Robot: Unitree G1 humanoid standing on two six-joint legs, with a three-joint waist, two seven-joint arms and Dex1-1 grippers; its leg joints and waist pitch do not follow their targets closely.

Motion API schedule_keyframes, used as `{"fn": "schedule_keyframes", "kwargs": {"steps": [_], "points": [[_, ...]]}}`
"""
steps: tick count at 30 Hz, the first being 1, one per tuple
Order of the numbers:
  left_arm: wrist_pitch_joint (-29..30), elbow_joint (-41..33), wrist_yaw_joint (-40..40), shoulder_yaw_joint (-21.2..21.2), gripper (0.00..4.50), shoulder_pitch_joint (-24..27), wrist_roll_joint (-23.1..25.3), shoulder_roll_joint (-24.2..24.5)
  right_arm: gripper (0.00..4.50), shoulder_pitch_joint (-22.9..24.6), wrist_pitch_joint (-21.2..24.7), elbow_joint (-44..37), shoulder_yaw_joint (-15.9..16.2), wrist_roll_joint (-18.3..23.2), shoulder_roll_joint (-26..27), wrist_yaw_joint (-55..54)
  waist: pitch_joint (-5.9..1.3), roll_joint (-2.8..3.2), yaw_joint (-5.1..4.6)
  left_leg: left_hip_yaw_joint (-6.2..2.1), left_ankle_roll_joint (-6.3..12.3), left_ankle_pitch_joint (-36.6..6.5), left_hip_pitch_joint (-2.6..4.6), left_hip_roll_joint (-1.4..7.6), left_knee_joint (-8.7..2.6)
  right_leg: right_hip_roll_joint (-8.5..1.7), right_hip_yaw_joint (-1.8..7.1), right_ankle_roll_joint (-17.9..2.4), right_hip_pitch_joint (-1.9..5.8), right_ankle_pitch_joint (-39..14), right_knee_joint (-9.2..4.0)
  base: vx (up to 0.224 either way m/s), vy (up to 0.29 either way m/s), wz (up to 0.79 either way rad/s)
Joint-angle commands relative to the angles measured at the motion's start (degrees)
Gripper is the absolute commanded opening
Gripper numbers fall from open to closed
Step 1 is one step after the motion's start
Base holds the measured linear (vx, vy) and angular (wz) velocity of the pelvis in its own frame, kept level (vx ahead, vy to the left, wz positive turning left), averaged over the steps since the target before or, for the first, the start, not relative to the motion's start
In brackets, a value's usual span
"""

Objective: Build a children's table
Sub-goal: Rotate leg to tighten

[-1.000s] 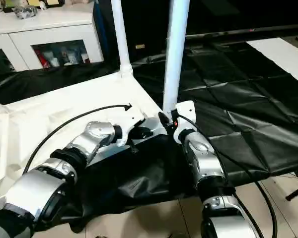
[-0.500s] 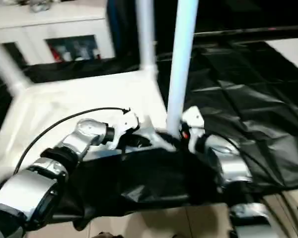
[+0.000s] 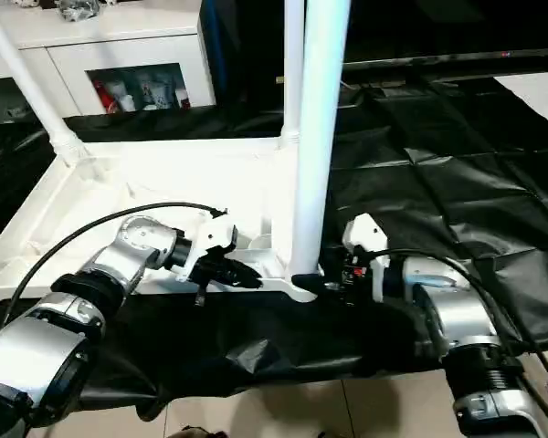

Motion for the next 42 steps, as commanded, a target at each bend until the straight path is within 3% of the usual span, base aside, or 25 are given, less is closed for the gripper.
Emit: {"fn": "schedule_keyframes", "kwargs": {"steps": [1,3,5,16,18,19,21,22,24,25,26,28,29,32,36,39,40,42], "points": [[0.2,-1.0,-1.2,-0.6,0.00,0.4,0.1,1.0,2.60,-1.1,0.2,-0.5,0.4,0.3,0.2,0.4,-4.25,-1.56,0.35,-2.48,5.65,-13.9,1.46,3.92,-3.91,-4.40,2.51,-11.4,2.51,-20.4,-3.96,0.000,0.000,0.00],[0.4,-1.3,-1.3,-0.7,0.00,0.5,-0.1,1.0,2.55,-1.4,0.2,-0.3,0.4,0.4,0.5,0.3,-4.26,-1.59,0.37,-2.50,5.74,-13.6,1.39,3.92,-3.90,-4.39,2.49,-11.3,2.56,-20.1,-3.90,0.000,0.000,0.00],[0.4,-1.5,-1.4,-0.7,0.00,0.6,-0.1,0.9,2.20,-1.6,0.2,-0.1,0.5,0.5,0.9,0.3,-4.23,-1.61,0.35,-2.50,5.77,-13.6,1.41,3.93,-3.92,-4.38,2.48,-11.3,2.52,-20.4,-3.94,0.000,0.000,0.00],[0.4,-2.0,-1.2,-0.8,0.00,1.1,-0.2,0.4,2.05,-1.0,0.9,-0.9,1.1,0.8,1.4,1.0,-4.30,-1.68,0.27,-2.46,5.95,-13.0,1.37,3.88,-3.82,-4.35,2.48,-11.3,2.58,-19.8,-3.86,0.000,0.000,0.00],[0.7,-2.0,0.6,-0.4,0.00,1.1,-0.4,-0.2,2.05,-0.5,1.3,-1.0,1.0,0.7,1.8,0.2,-4.33,-1.67,0.28,-2.49,5.98,-12.8,1.40,3.93,-3.80,-4.35,2.47,-11.3,2.59,-19.8,-3.78,0.000,0.000,0.00],[1.3,-1.5,3.9,-0.2,0.00,0.7,0.1,-0.8,2.05,-0.5,1.6,0.0,0.1,0.5,2.9,-2.8,-4.28,-2.21,0.21,-2.38,6.01,-13.0,1.39,3.90,-3.80,-4.30,2.48,-11.3,2.53,-20.0,-3.89,0.000,0.000,0.00],[2.0,-0.8,8.3,0.3,0.00,0.1,0.4,-1.7,2.05,-0.8,1.5,1.7,-1.2,0.0,4.6,-7.5,-4.22,-2.00,0.28,-2.44,5.70,-13.1,1.45,3.91,-3.81,-4.35,2.47,-11.1,2.42,-21.0,-3.88,0.000,0.000,0.00],[2.0,-0.8,8.3,0.3,0.00,0.1,0.4,-1.7,2.04,-0.8,1.5,1.7,-1.2,0.0,4.6,-7.5,-4.10,-1.86,0.08,-2.47,5.02,-14.0,1.54,3.88,-3.89,-4.33,2.44,-10.8,2.23,-22.6,-4.07,0.000,0.000,0.00],[3.4,0.2,14.9,1.2,0.00,-0.9,0.5,-3.8,2.01,-1.5,0.4,5.9,-3.4,-1.8,8.2,-17.9,-4.03,-2.47,-0.09,-2.47,4.48,-14.7,1.50,3.78,-3.94,-4.36,2.40,-9.8,2.30,-25.0,-4.38,0.000,0.000,0.00],[3.4,0.2,14.9,1.2,0.00,-0.9,0.5,-3.8,2.01,-1.5,0.4,5.9,-3.4,-1.8,8.2,-17.9,-3.79,-1.98,-0.43,-2.67,3.45,-16.2,1.80,3.68,-4.08,-4.43,2.34,-9.5,1.87,-27.3,-4.70,0.000,0.000,0.00],[4.9,0.8,20.8,1.6,0.00,-2.1,0.8,-6.6,2.01,-2.5,-0.9,9.8,-5.3,-2.7,13.0,-28.3,-3.76,-2.09,-0.97,-2.93,2.32,-17.8,1.78,3.74,-4.27,-4.45,2.19,-8.7,2.09,-29.0,-4.84,0.000,0.000,0.00],[5.9,1.1,23.7,1.8,0.00,-2.6,0.9,-8.0,2.00,-2.9,-1.4,11.3,-6.0,-3.0,15.4,-32.8,-3.68,-2.15,-1.81,-3.24,1.08,-20.0,1.95,3.66,-4.55,-4.41,1.98,-8.3,1.97,-30.0,-5.18,0.000,0.000,0.00],[6.6,1.4,26.3,1.9,0.00,-3.1,1.0,-9.3,2.00,-3.5,-1.8,12.4,-6.2,-3.4,17.6,-36.4,-3.73,-1.98,-2.21,-3.30,1.02,-20.7,1.97,3.66,-4.57,-4.50,2.08,-8.4,2.07,-29.2,-5.16,0.000,0.000,0.00],[7.6,1.6,29.5,1.9,0.00,-3.6,1.3,-11.2,2.00,-4.5,-2.3,13.7,-5.9,-4.2,20.6,-40.7,-3.74,-2.26,-3.06,-3.02,1.61,-21.2,1.99,3.30,-4.41,-4.42,2.22,-9.3,1.91,-27.4,-5.40,0.000,0.000,0.00],[7.7,1.3,31.4,1.1,0.00,-3.6,1.5,-13.3,2.00,-6.1,-3.4,14.5,-4.6,-5.3,24.5,-43.0,-3.64,-2.35,-3.30,-3.01,2.43,-21.3,1.87,3.27,-4.38,-4.45,2.22,-8.9,1.83,-28.5,-5.58,0.000,0.000,0.00],[7.1,1.3,30.8,0.7,0.00,-3.3,1.9,-13.3,2.00,-6.4,-4.8,14.5,-3.9,-6.0,24.4,-41.0,-3.70,-2.59,-3.36,-3.04,2.53,-21.5,1.89,3.32,-4.42,-4.38,2.18,-8.4,1.94,-28.8,-5.61,0.000,0.000,0.00],[6.2,1.2,29.7,0.4,0.00,-3.0,2.2,-12.6,2.35,-6.0,-5.5,13.8,-3.5,-6.2,23.4,-38.4,-3.73,-2.62,-3.33,-3.03,2.64,-21.6,1.93,3.34,-4.39,-4.40,2.22,-8.6,1.92,-28.4,-5.53,0.000,0.000,0.00],[5.3,1.2,27.8,-0.1,0.00,-2.7,2.5,-11.5,2.56,-5.4,-6.4,12.9,-3.0,-6.3,21.4,-35.4,-3.77,-2.59,-3.23,-2.99,2.91,-21.1,1.89,3.41,-4.44,-4.40,2.35,-9.0,2.00,-27.1,-5.40,0.000,0.000,0.00]]}}
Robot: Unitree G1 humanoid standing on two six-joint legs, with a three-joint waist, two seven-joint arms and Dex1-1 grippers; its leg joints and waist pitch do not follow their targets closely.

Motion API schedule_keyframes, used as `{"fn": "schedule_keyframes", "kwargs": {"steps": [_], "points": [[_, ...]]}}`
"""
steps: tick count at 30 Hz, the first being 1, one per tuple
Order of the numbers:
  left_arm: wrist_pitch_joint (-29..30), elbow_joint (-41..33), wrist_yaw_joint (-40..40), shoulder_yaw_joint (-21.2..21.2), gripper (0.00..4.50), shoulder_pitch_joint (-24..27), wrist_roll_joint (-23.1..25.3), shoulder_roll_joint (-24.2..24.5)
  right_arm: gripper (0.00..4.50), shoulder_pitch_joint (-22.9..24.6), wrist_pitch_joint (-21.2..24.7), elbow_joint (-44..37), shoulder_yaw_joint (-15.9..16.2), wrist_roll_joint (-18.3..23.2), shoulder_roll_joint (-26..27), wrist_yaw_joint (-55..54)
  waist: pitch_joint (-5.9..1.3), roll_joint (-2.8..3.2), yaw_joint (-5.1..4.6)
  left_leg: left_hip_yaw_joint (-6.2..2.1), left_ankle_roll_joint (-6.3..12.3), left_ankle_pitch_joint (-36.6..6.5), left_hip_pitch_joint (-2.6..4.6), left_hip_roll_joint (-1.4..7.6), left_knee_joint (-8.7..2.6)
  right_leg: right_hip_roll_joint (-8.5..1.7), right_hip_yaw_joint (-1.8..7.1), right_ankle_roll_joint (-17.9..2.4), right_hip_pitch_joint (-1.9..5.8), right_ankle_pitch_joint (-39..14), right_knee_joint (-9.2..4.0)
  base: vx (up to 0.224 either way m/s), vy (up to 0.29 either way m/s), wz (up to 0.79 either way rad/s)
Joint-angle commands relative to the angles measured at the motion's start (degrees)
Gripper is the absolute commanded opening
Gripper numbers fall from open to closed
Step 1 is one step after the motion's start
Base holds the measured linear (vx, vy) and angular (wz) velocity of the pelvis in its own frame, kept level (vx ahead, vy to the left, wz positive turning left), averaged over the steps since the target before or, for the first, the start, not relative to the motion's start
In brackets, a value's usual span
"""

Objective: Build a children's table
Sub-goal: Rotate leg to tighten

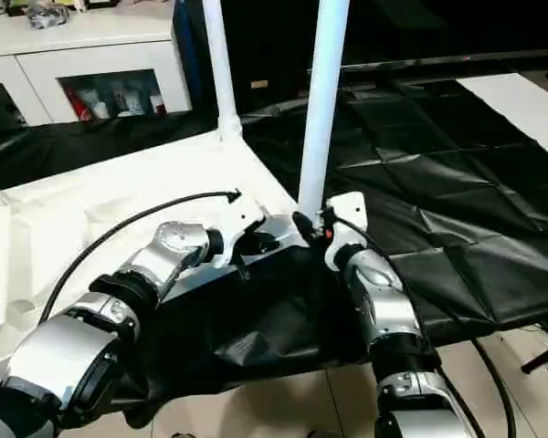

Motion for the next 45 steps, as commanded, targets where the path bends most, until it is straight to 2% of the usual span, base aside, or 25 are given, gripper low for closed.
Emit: {"fn": "schedule_keyframes", "kwargs": {"steps": [1,2,3,4,6,8,9,10,12,14,18,21,23,33,36,38,39,40,41,42,43,44,45], "points": [[-2.7,-1.3,-4.5,-2.4,0.00,-0.4,0.6,-2.2,2.72,0.8,0.4,-0.4,5.5,0.4,1.5,7.5,-3.77,-1.33,0.29,-2.87,3.36,-20.5,1.50,3.53,-4.48,-4.38,2.44,-9.7,2.02,-25.3,-4.93,0.000,0.000,0.00],[-3.4,-1.4,-5.9,-2.5,0.00,-0.1,0.5,-1.8,2.77,1.0,0.4,-1.0,5.5,0.7,0.6,8.8,-3.83,-1.26,0.48,-2.78,3.77,-19.5,1.45,3.60,-4.46,-4.39,2.59,-10.5,2.02,-23.2,-4.64,0.000,0.000,0.00],[-3.6,-1.5,-6.4,-2.5,0.00,0.0,0.4,-1.7,2.77,1.1,0.4,-1.2,5.5,0.8,0.3,9.2,-3.83,-1.26,0.48,-2.78,3.77,-19.5,1.45,3.60,-4.46,-4.39,2.59,-10.5,2.02,-23.2,-4.64,0.000,0.000,0.00],[-4.6,-1.8,-8.9,-2.8,0.00,0.4,0.5,-0.6,2.90,1.6,1.0,-2.6,5.6,1.4,-1.6,12.0,-3.95,-1.38,0.67,-2.68,4.61,-17.8,1.13,3.56,-4.39,-4.41,2.57,-11.2,2.39,-20.9,-4.30,0.000,0.000,0.00],[-5.5,-2.2,-12.2,-3.4,0.00,0.8,0.4,0.7,3.13,2.3,2.1,-4.6,5.9,2.1,-4.2,16.0,-3.97,-1.43,1.19,-2.43,5.75,-15.9,1.02,3.59,-4.21,-4.27,2.54,-11.7,2.53,-19.2,-4.03,0.000,0.000,0.00],[-6.4,-2.7,-16.7,-3.9,0.00,1.4,0.1,2.5,3.16,3.4,3.7,-7.8,6.5,3.4,-8.1,22.8,-4.08,-1.42,1.68,-2.23,6.64,-14.5,0.94,3.63,-4.01,-4.23,2.49,-12.1,2.65,-18.2,-3.76,0.000,0.000,0.00],[-6.6,-2.8,-18.1,-3.9,0.00,1.5,0.0,3.0,3.16,3.7,3.9,-8.7,6.5,3.9,-9.4,24.9,-4.08,-1.44,2.05,-2.28,6.87,-14.0,0.98,3.70,-4.00,-4.30,2.47,-11.9,2.77,-18.1,-3.80,0.000,0.000,0.00],[-7.0,-3.0,-19.9,-3.9,0.00,1.6,-0.2,3.7,3.16,4.0,4.5,-10.0,6.6,4.5,-11.0,27.2,-4.12,-1.46,2.85,-2.18,7.38,-13.0,1.03,3.81,-3.90,-4.35,2.53,-11.8,2.70,-17.8,-3.70,0.000,0.000,0.00],[-7.4,-3.4,-23.3,-3.7,0.00,1.8,-0.8,4.6,3.16,4.3,4.6,-11.2,6.6,4.8,-13.0,30.5,-4.12,-1.20,3.37,-2.20,7.12,-12.8,1.10,4.01,-3.98,-4.32,2.54,-11.9,2.53,-18.0,-3.63,0.000,0.000,0.00],[-7.6,-3.9,-26.6,-3.8,0.00,2.0,-1.4,5.3,3.16,4.5,5.0,-12.2,6.8,5.2,-14.6,32.7,-4.11,-0.90,4.00,-2.31,5.87,-13.7,1.52,4.31,-4.24,-4.23,2.59,-11.9,2.22,-18.4,-3.68,0.000,0.000,0.00],[-7.5,-4.7,-31.6,-4.1,0.00,2.4,-2.3,6.8,3.16,5.0,5.9,-14.3,7.7,5.7,-16.9,36.1,-4.15,-0.97,4.52,-2.32,4.73,-14.4,1.61,4.37,-4.42,-4.33,2.81,-12.7,2.31,-16.4,-3.27,0.000,0.000,0.00],[-7.2,-5.0,-33.9,-4.2,0.00,2.6,-2.5,7.5,3.16,5.4,7.1,-15.3,8.3,6.1,-18.0,38.4,-4.12,-0.88,4.59,-2.26,4.72,-14.8,1.54,4.21,-4.34,-4.50,2.83,-12.6,2.41,-17.1,-3.44,0.000,0.000,0.00],[-7.4,-4.8,-34.2,-4.1,0.00,2.6,-2.4,7.8,2.99,5.4,7.3,-15.4,8.5,6.1,-18.2,38.9,-4.14,-0.85,4.92,-2.30,4.34,-14.7,1.64,4.25,-4.31,-4.50,2.80,-12.3,2.31,-18.0,-3.54,0.000,0.000,0.00],[-7.1,-4.8,-33.5,-3.8,0.00,2.3,-2.7,7.9,2.24,6.0,9.3,-15.8,9.0,6.6,-17.5,39.0,-4.19,-0.67,4.87,-2.40,3.83,-15.0,1.57,4.24,-4.38,-4.41,2.70,-12.2,2.41,-17.5,-3.53,0.000,0.000,0.00],[-6.1,-3.7,-27.8,-3.0,0.00,1.5,-2.2,7.0,2.02,6.2,10.3,-13.5,7.7,5.9,-15.2,33.8,-4.08,-0.50,4.63,-2.44,2.82,-16.4,1.70,4.22,-4.51,-4.31,2.65,-12.2,2.27,-18.6,-3.62,0.000,0.000,0.00],[-4.3,-2.3,-21.0,-2.3,0.00,0.3,-1.6,5.6,2.00,5.8,9.4,-9.8,6.2,3.6,-11.8,24.2,-3.79,-0.46,4.40,-2.52,1.96,-17.8,1.80,4.15,-4.66,-4.38,2.61,-11.6,2.07,-21.2,-4.04,0.000,0.000,0.00],[-4.0,-1.9,-18.8,-2.0,0.00,-0.1,-1.5,5.2,1.99,5.6,9.2,-8.6,5.8,2.8,-10.7,20.9,-3.62,-0.36,3.91,-2.60,0.78,-19.7,2.05,3.96,-4.72,-4.37,2.51,-10.9,1.82,-24.2,-4.38,0.000,0.000,0.00],[-3.4,-1.4,-15.9,-1.7,0.00,-0.6,-1.4,4.5,1.99,5.3,8.8,-6.9,5.4,2.0,-9.3,16.7,-3.58,-0.41,3.47,-2.93,0.08,-20.9,2.09,3.78,-4.84,-4.46,2.27,-9.9,2.10,-26.8,-4.65,0.000,0.000,0.00],[-2.9,-1.2,-14.4,-1.5,0.00,-0.9,-1.4,4.0,1.98,5.1,8.4,-6.0,5.0,1.6,-8.4,14.3,-3.54,-0.42,3.12,-2.97,-0.18,-21.4,2.10,3.77,-4.88,-4.43,2.27,-9.5,1.96,-27.5,-4.74,0.000,0.000,0.00],[-2.2,-0.7,-11.6,-1.3,0.00,-1.3,-1.3,3.3,1.98,4.5,8.4,-4.4,4.2,1.3,-7.0,10.1,-3.49,0.00,2.54,-3.12,-0.66,-22.6,2.36,3.74,-4.85,-4.39,2.25,-9.2,1.75,-28.5,-4.94,0.000,0.000,0.00],[-1.0,0.0,-6.8,-0.9,0.00,-2.1,-1.1,1.9,1.98,3.2,8.3,-1.8,2.6,1.1,-4.3,2.9,-3.36,0.12,1.77,-3.17,-1.17,-24.3,2.41,3.69,-4.94,-4.19,2.16,-8.9,1.50,-29.0,-5.20,0.000,0.000,0.00],[-0.7,0.2,-5.4,-0.8,0.00,-2.4,-1.0,1.5,1.97,2.8,8.3,-1.0,2.1,1.1,-3.5,0.7,-3.38,0.22,1.37,-3.36,-1.58,-25.3,2.41,3.68,-4.97,-4.23,2.07,-9.0,1.55,-29.1,-5.10,0.000,0.000,0.00],[0.1,0.6,-1.9,-0.4,0.00,-2.9,-1.0,0.4,1.97,1.8,8.3,0.6,1.2,1.0,-1.8,-3.6,-3.41,0.61,0.80,-3.50,-1.75,-26.5,2.47,3.50,-4.93,-4.16,1.91,-8.6,1.57,-29.4,-5.22,0.000,0.000,0.00]]}}
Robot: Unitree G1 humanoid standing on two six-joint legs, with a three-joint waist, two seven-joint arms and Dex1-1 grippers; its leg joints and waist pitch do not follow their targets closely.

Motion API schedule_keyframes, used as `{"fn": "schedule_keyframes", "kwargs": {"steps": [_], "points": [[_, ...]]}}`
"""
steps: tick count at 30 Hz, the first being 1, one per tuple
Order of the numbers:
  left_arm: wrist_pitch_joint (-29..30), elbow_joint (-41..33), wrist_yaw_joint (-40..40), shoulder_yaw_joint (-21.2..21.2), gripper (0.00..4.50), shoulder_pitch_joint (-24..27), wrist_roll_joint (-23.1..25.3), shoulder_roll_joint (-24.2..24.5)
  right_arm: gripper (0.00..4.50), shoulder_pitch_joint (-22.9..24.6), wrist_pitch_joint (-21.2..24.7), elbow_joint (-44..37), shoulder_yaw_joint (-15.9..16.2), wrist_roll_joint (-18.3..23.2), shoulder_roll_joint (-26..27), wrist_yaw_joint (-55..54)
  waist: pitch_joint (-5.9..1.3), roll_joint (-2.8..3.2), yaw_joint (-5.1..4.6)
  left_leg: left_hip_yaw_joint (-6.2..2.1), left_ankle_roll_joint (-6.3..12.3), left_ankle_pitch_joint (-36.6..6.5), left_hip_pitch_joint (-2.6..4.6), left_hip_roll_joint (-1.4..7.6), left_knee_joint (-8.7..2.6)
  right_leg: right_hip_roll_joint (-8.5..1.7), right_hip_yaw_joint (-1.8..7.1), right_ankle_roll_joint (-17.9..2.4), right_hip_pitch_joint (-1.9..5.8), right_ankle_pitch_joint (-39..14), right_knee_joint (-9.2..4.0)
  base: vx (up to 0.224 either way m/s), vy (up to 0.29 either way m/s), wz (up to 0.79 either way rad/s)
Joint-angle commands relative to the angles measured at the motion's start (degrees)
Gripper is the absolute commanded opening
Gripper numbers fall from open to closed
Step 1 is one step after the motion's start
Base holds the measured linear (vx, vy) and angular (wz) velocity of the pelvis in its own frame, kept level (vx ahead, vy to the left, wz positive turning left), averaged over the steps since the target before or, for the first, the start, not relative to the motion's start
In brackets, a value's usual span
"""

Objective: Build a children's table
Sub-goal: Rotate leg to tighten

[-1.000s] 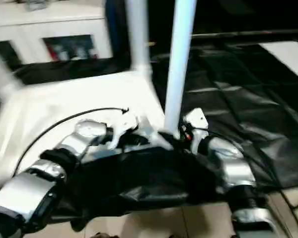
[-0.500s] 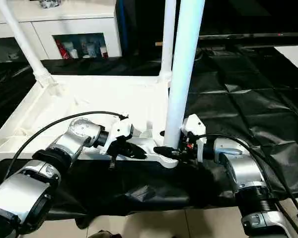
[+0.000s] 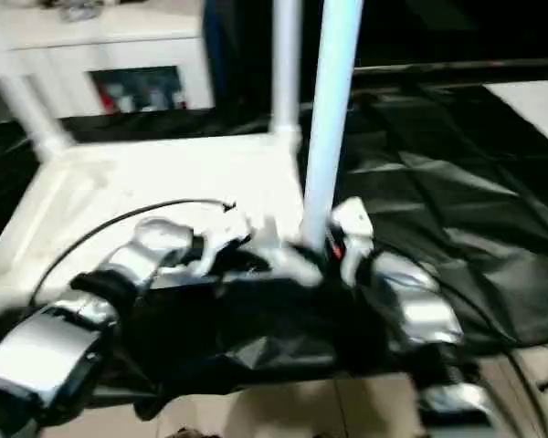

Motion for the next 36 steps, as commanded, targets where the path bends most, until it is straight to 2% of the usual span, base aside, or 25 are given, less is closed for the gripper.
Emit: {"fn": "schedule_keyframes", "kwargs": {"steps": [1,2,3,4,5,6,8,9,12,13,14,16,18,19,21,22,24,25,26,29,33,34,35,36], "points": [[1.5,0.2,7.5,2.0,0.00,-2.3,-0.5,-1.9,1.96,0.3,2.6,6.5,-1.4,-0.6,2.8,-9.1,-3.31,-0.06,-1.02,-3.54,-1.33,-27.4,2.35,3.40,-4.92,-4.04,1.81,-8.4,1.39,-29.1,-5.43,0.000,0.000,0.00],[1.5,0.2,7.5,2.0,0.00,-2.3,-0.5,-1.9,1.96,0.3,2.6,6.5,-1.4,-0.6,2.8,-9.1,-3.37,-0.03,-1.28,-3.50,-1.15,-27.6,2.39,3.37,-4.92,-4.08,1.84,-8.6,1.34,-28.8,-5.45,0.000,0.000,0.00],[1.8,0.6,10.1,2.2,0.00,-2.8,-0.6,-3.3,1.96,-1.2,1.9,8.1,-1.6,-0.9,4.8,-11.8,-3.40,0.64,-1.60,-3.51,-0.94,-27.7,2.40,3.33,-4.84,-4.10,1.89,-8.9,1.34,-27.9,-5.39,0.000,0.000,0.00],[1.8,0.7,11.0,2.2,0.00,-3.0,-0.6,-3.9,1.96,-1.9,1.6,8.9,-1.4,-1.1,5.7,-12.3,-3.28,0.54,-1.91,-3.47,-0.78,-28.0,2.31,3.27,-4.91,-3.99,1.83,-8.9,1.30,-27.7,-5.59,0.000,0.000,0.00],[1.5,0.9,11.6,2.0,0.00,-3.2,-0.4,-4.7,1.96,-3.1,1.0,10.1,-0.8,-1.7,6.9,-12.8,-3.40,0.42,-2.44,-3.50,-0.04,-27.7,1.98,3.08,-4.82,-4.04,1.69,-8.9,1.60,-27.4,-5.54,0.000,0.000,0.00],[1.3,1.1,11.9,1.9,0.00,-3.3,-0.2,-5.1,1.96,-3.8,0.7,10.9,-0.4,-2.1,7.7,-13.1,-3.41,0.31,-2.60,-3.41,0.28,-27.5,1.99,2.99,-4.73,-4.04,1.73,-9.0,1.54,-27.4,-5.58,0.000,0.000,0.00],[0.8,1.3,10.8,1.6,0.00,-3.2,-0.2,-5.8,1.96,-4.8,-1.8,11.5,2.0,-3.5,8.3,-9.5,-3.41,0.55,-2.95,-3.35,1.26,-26.8,1.82,2.88,-4.57,-4.11,1.72,-9.1,1.66,-27.7,-5.61,0.000,0.000,0.00],[0.3,1.2,9.5,1.3,0.00,-3.0,-0.2,-5.7,2.52,-4.9,-2.4,11.1,2.6,-3.5,8.1,-7.7,-3.42,0.59,-3.06,-3.38,1.76,-26.4,1.67,2.91,-4.56,-4.14,1.68,-9.0,1.80,-27.8,-5.68,0.000,0.000,0.00],[-0.5,0.8,5.5,0.8,0.00,-2.5,-0.3,-4.8,2.72,-4.7,-2.0,9.4,2.2,-1.0,7.1,-2.3,-3.69,0.59,-2.87,-3.34,3.04,-24.6,1.43,3.19,-4.63,-4.13,1.89,-9.8,2.13,-25.0,-5.21,0.000,0.000,0.00],[-0.8,0.7,4.8,0.8,0.00,-2.4,-0.3,-4.6,3.02,-4.7,-2.1,9.1,2.3,-0.8,6.8,-1.3,-3.74,0.57,-2.85,-3.31,3.45,-23.4,1.12,3.31,-4.71,-4.13,1.98,-10.5,2.37,-22.8,-4.88,0.000,0.000,0.00],[-1.7,0.5,2.3,0.5,0.00,-2.0,-0.4,-3.9,3.02,-4.3,-2.1,8.2,2.9,-1.1,5.4,1.3,-3.85,0.62,-2.76,-3.28,3.61,-22.6,1.07,3.34,-4.69,-4.12,2.01,-10.9,2.46,-21.5,-4.73,0.000,0.000,0.00],[-3.0,0.2,-1.7,0.0,0.00,-1.5,-0.5,-2.6,3.11,-3.3,-1.3,5.9,4.0,-0.4,3.0,7.2,-4.02,0.45,-2.13,-2.88,5.12,-19.6,0.77,3.33,-4.41,-4.08,2.00,-12.2,2.84,-17.8,-4.22,0.000,0.000,0.00],[-4.6,-0.4,-7.0,-0.5,0.00,-0.8,-0.7,-1.0,3.11,-1.6,-1.2,3.1,5.2,0.2,-0.3,14.6,-4.10,0.20,-1.65,-2.59,6.47,-17.4,0.70,3.31,-4.06,-4.12,2.08,-12.8,2.83,-15.8,-3.97,0.000,0.000,0.00],[-4.9,-0.6,-8.1,-0.6,0.00,-0.7,-0.8,-0.7,3.11,-1.2,-1.1,2.4,5.4,0.4,-1.1,16.0,-4.32,0.20,-1.26,-2.64,7.34,-15.3,0.42,3.34,-3.85,-4.26,2.07,-13.0,3.16,-14.5,-3.57,0.000,0.000,0.00],[-4.8,-0.8,-11.2,-1.1,0.00,-0.3,-0.7,0.4,3.11,-0.2,-0.8,0.6,5.9,0.9,-3.3,19.6,-4.35,0.39,-0.63,-2.56,7.99,-13.8,0.55,3.54,-3.77,-4.24,2.08,-13.2,3.01,-13.6,-3.52,0.000,0.000,0.00],[-5.3,-1.3,-16.4,-2.1,0.00,0.5,-0.3,2.5,3.11,1.5,-0.1,-2.2,6.4,2.2,-7.3,25.7,-4.30,0.27,-0.18,-2.60,8.09,-13.6,0.58,3.57,-3.79,-4.19,2.05,-13.2,3.09,-13.8,-3.51,0.000,0.000,0.00],[-5.2,-1.4,-18.5,-2.3,0.00,0.8,-0.3,3.4,3.11,2.2,0.4,-3.5,6.5,2.8,-9.1,28.4,-4.21,0.36,0.51,-2.54,8.40,-13.7,0.73,3.73,-3.81,-4.18,2.14,-13.1,2.97,-14.9,-3.58,0.000,0.000,0.00],[-5.8,-1.7,-21.5,-2.2,0.00,1.2,-0.5,4.6,3.11,3.0,1.3,-5.1,6.4,3.5,-11.4,31.9,-4.24,0.61,1.15,-2.59,7.55,-14.1,1.12,3.98,-3.96,-4.08,2.15,-13.1,2.63,-16.0,-3.67,0.000,0.000,0.00],[-5.8,-1.7,-21.7,-2.2,0.00,1.3,-0.6,4.6,3.11,3.0,1.3,-5.2,6.4,3.6,-11.5,32.0,-4.24,0.61,1.15,-2.59,7.55,-14.1,1.12,3.98,-3.96,-4.08,2.15,-13.1,2.63,-16.0,-3.67,0.000,0.000,0.00],[-5.6,-2.0,-25.2,-2.4,0.00,1.7,-0.5,6.1,3.11,3.6,2.3,-6.7,6.2,4.2,-14.1,35.7,-4.11,0.58,1.75,-2.73,5.76,-16.2,1.29,4.18,-4.36,-4.14,2.28,-12.7,2.59,-17.7,-3.64,0.000,0.000,0.00],[-5.5,-2.5,-27.1,-2.3,0.00,1.9,-1.1,7.2,3.11,4.0,3.4,-8.1,6.3,5.1,-16.5,38.8,-4.04,0.47,1.94,-2.68,5.20,-16.4,1.22,4.09,-4.37,-4.25,2.45,-12.7,2.58,-17.9,-3.59,0.000,0.000,0.00],[-5.3,-2.9,-27.9,-2.3,0.00,2.0,-1.3,7.4,3.11,4.0,4.1,-8.6,6.3,5.8,-17.0,39.7,-4.06,0.18,1.91,-2.59,5.29,-16.0,1.16,3.92,-4.25,-4.25,2.44,-12.5,2.61,-18.2,-3.69,0.000,0.000,0.00],[-5.3,-3.0,-28.0,-2.3,0.00,2.1,-1.4,7.5,3.11,4.0,4.2,-8.6,6.3,5.8,-17.0,39.8,-4.05,0.26,1.99,-2.60,5.40,-15.8,1.15,3.86,-4.19,-4.35,2.43,-12.5,2.63,-18.5,-3.72,0.000,0.000,0.00],[-5.2,-3.1,-28.4,-2.2,0.00,2.1,-1.4,7.5,2.85,3.8,4.7,-8.8,6.1,6.2,-16.7,40.1,-4.08,0.13,1.95,-2.61,5.74,-15.0,0.93,3.75,-4.12,-4.36,2.37,-12.2,2.79,-18.9,-3.70,0.000,0.000,0.00]]}}
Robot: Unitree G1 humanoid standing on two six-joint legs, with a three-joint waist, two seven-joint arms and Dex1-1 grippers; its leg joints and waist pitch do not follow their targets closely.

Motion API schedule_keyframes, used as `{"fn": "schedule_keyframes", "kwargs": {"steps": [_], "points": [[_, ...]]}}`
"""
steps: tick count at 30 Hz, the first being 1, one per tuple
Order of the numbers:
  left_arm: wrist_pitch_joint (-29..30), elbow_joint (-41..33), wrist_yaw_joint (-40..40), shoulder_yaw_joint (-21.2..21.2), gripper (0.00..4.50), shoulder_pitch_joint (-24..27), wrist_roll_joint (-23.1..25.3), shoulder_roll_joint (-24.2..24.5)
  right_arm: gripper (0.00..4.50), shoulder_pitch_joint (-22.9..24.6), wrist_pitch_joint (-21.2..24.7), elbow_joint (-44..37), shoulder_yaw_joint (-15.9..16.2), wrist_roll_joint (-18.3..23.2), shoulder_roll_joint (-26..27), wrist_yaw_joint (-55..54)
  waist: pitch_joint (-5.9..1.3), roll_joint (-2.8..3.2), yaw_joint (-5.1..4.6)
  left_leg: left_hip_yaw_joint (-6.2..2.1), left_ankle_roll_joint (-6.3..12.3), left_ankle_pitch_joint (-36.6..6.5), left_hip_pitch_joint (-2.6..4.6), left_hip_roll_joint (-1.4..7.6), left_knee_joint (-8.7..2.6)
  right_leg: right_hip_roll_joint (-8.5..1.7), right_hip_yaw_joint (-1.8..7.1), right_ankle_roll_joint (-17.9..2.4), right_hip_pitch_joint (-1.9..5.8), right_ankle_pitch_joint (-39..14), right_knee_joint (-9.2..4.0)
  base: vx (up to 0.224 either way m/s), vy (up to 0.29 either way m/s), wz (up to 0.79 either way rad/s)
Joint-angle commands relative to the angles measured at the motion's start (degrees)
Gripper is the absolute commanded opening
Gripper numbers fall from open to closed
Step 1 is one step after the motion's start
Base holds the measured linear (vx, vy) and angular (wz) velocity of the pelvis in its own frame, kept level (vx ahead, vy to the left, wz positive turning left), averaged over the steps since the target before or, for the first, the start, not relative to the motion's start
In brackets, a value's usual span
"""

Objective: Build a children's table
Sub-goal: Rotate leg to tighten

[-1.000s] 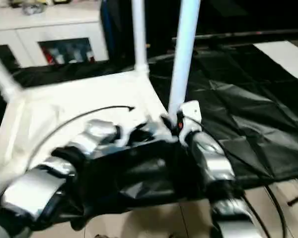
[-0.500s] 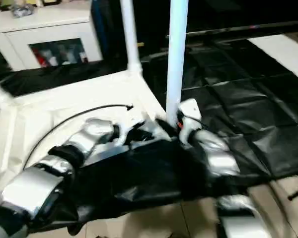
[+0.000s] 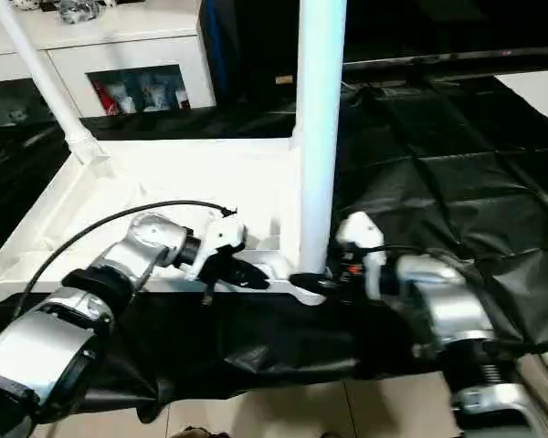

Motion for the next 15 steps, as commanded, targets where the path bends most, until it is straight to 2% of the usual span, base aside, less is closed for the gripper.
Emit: {"fn": "schedule_keyframes", "kwargs": {"steps": [1,2,3,4,5,10,12,15], "points": [[0.2,-1.0,-2.8,-0.6,0.00,0.7,-0.1,1.0,2.77,-0.2,1.0,-1.2,-0.8,1.2,0.0,0.5,-4.12,-1.29,0.19,-2.48,6.01,-14.4,1.19,3.73,-3.83,-4.37,2.47,-11.8,2.86,-19.3,-3.97,0.000,0.000,0.00],[0.3,-1.0,-2.8,-0.6,0.00,0.7,-0.1,1.0,2.77,-0.2,1.1,-1.3,-0.8,1.2,0.1,0.5,-4.16,-1.26,0.16,-2.45,6.06,-14.2,1.20,3.71,-3.77,-4.32,2.44,-11.7,2.84,-19.3,-3.97,0.000,0.000,0.00],[0.3,-1.1,-2.9,-0.6,0.00,0.7,-0.2,0.9,2.59,-0.2,1.3,-1.5,-0.7,1.3,0.2,0.5,-4.16,-1.21,0.22,-2.48,6.16,-14.0,1.26,3.77,-3.77,-4.25,2.40,-11.6,2.77,-19.4,-4.00,0.000,0.000,0.00],[0.4,-1.3,-3.0,-0.5,0.00,0.8,-0.2,0.8,2.45,0.0,1.9,-2.0,-0.4,1.5,0.5,0.6,-4.16,-1.51,0.17,-2.47,6.19,-13.7,1.25,3.82,-3.85,-4.14,2.40,-11.6,2.75,-19.0,-3.97,0.000,0.000,0.00],[0.5,-1.4,-3.0,-0.5,0.00,0.8,-0.2,0.8,2.45,0.1,2.0,-2.1,-0.3,1.6,0.6,0.7,-4.20,-1.35,0.23,-2.53,6.11,-13.7,1.32,3.90,-3.85,-4.23,2.42,-11.7,2.75,-18.9,-3.85,0.000,0.000,0.00],[0.8,-1.9,-2.0,0.2,0.00,1.1,-0.9,0.3,2.19,1.3,2.7,-2.4,0.1,1.8,1.4,0.1,-4.01,-1.50,0.22,-2.44,5.84,-14.3,1.37,3.80,-3.85,-4.26,2.43,-11.0,2.60,-21.4,-4.19,0.000,0.000,0.00],[1.7,-1.9,0.5,1.0,0.00,1.2,-1.3,0.1,2.15,1.6,2.9,-2.2,-0.4,1.4,2.5,-2.5,-4.03,-1.51,0.22,-2.46,5.55,-14.3,1.41,3.85,-3.89,-4.21,2.47,-10.8,2.51,-21.7,-4.13,0.000,0.000,0.00],[2.8,-1.1,8.6,2.4,0.00,0.6,-1.3,-0.8,2.12,0.9,1.1,1.2,-2.1,-1.6,5.7,-12.6,-4.05,-1.84,-0.17,-2.47,4.94,-14.6,1.28,3.76,-3.89,-4.21,2.37,-10.8,2.45,-22.4,-4.09,0.000,0.000,0.00]]}}
